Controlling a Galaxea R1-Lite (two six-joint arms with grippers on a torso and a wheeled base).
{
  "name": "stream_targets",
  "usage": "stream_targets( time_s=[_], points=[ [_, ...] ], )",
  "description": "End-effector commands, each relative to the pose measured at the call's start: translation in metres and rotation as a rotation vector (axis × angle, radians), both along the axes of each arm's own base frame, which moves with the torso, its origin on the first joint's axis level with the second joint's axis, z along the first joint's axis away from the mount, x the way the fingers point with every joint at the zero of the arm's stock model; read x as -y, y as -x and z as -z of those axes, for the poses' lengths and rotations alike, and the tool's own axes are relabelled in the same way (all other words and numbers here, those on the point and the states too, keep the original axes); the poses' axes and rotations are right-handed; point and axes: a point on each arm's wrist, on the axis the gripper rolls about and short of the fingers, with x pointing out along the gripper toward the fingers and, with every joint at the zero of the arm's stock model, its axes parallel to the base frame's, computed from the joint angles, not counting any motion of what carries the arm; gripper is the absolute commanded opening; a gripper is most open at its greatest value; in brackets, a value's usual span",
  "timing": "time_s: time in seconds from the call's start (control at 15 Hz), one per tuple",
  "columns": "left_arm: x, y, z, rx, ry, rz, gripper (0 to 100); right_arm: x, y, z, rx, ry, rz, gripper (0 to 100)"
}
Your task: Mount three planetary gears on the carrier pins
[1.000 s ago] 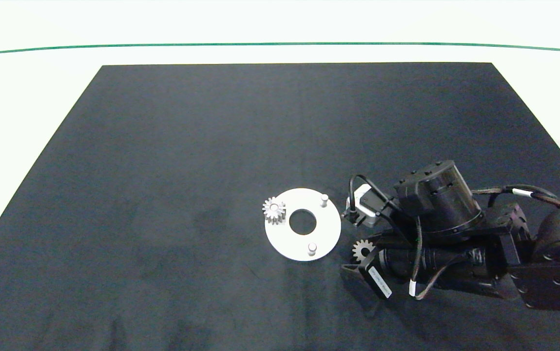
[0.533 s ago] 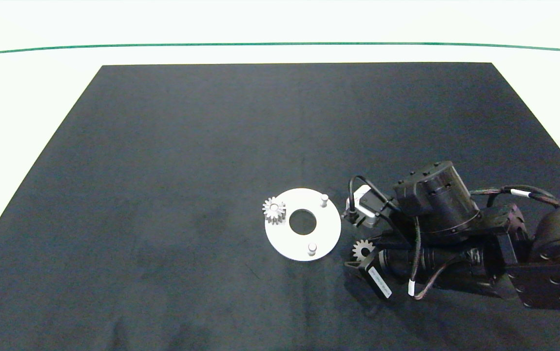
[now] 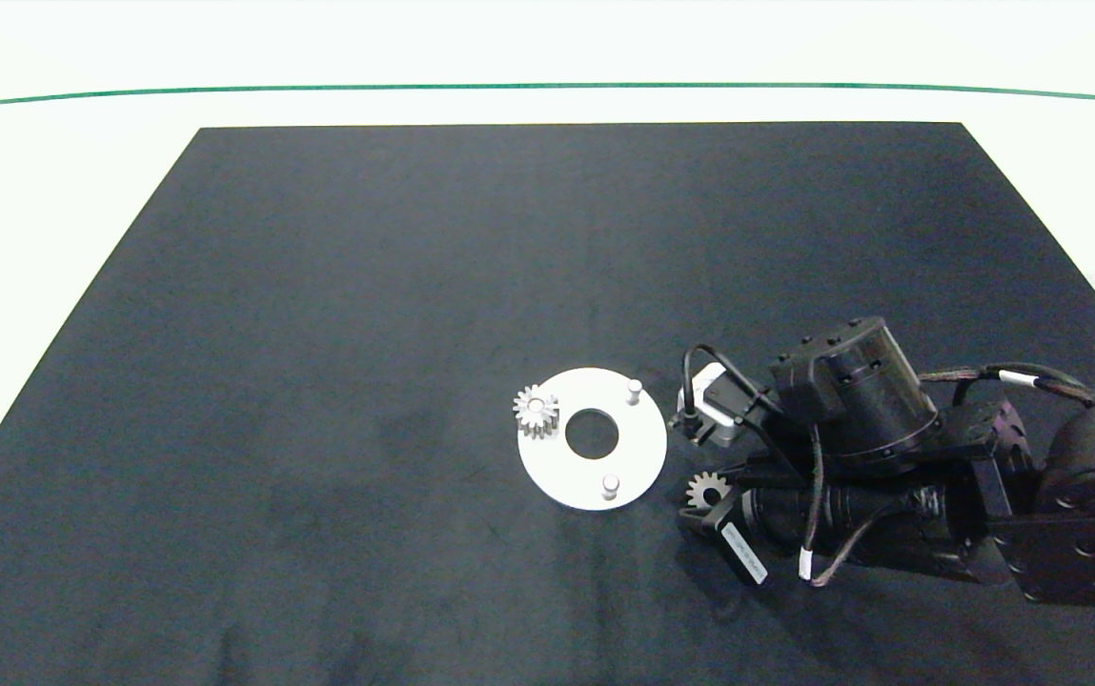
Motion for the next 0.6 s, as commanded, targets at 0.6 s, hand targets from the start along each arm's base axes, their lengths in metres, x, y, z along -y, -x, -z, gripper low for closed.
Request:
stream_targets(
  time_s=[0.6],
  points=[
    [-0.0006,0.0019,0.0013,0.002,0.000,-0.007,100,0.0013,0.0013,0.0002,-0.004,0.005,0.000,17]
  ],
)
